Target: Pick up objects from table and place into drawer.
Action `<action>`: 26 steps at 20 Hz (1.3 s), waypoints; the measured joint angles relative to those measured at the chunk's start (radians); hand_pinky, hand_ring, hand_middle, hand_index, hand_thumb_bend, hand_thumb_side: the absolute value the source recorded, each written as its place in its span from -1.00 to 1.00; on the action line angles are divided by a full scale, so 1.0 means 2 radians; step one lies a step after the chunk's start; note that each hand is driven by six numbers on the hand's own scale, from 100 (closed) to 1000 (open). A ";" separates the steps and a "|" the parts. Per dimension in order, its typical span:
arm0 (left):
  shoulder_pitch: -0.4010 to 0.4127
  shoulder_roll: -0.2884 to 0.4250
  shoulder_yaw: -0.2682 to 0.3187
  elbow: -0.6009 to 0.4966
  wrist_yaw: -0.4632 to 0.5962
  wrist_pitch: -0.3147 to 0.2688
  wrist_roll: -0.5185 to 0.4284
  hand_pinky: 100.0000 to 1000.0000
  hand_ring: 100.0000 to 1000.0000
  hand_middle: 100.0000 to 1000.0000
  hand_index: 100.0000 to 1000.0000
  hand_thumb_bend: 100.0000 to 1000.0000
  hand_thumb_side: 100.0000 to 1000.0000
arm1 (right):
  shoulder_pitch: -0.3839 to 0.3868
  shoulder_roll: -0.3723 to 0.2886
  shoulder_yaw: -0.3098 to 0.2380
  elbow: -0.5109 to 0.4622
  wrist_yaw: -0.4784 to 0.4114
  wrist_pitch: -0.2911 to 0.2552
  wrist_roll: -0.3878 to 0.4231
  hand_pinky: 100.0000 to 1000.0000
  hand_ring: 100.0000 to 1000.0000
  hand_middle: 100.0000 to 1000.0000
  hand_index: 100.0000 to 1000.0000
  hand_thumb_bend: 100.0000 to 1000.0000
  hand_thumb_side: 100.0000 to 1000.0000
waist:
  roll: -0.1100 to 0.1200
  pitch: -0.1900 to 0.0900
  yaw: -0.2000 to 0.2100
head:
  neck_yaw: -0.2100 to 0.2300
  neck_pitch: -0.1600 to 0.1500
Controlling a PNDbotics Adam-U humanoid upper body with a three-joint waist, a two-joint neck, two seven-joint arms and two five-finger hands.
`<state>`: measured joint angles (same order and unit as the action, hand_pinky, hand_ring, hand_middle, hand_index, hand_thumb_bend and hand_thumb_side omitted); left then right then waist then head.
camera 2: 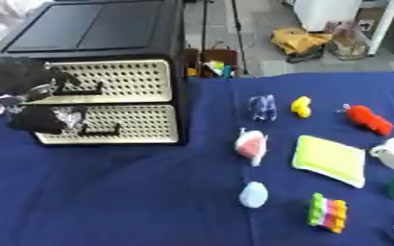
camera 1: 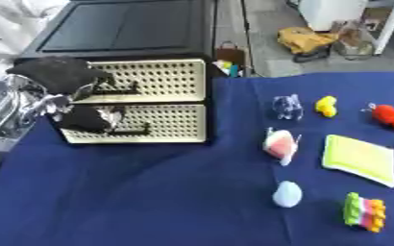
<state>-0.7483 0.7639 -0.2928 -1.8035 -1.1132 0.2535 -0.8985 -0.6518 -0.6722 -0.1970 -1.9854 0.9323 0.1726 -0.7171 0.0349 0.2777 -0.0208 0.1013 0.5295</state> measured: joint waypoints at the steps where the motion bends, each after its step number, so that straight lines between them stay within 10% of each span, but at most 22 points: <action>1: 0.000 -0.001 0.000 0.003 -0.001 0.000 0.000 -1.00 -1.00 -1.00 0.82 -0.82 0.72 | 0.000 0.000 0.000 0.000 0.000 0.000 0.000 0.06 0.20 0.15 0.29 -1.00 1.00 | 0.000 0.000 0.000 | 0.000 -0.001; 26: -0.012 -0.020 -0.001 0.039 0.009 0.034 0.015 -1.00 -1.00 -1.00 0.27 -1.00 0.55 | -0.002 0.004 0.000 0.000 0.000 0.002 -0.007 0.06 0.20 0.14 0.29 -1.00 1.00 | 0.000 0.004 -0.006 | 0.005 -0.003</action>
<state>-0.7718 0.7237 -0.2957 -1.7252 -1.0951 0.3212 -0.8686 -0.6561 -0.6637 -0.1972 -1.9854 0.9314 0.1760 -0.7318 0.0345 0.2854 -0.0323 0.1103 0.5245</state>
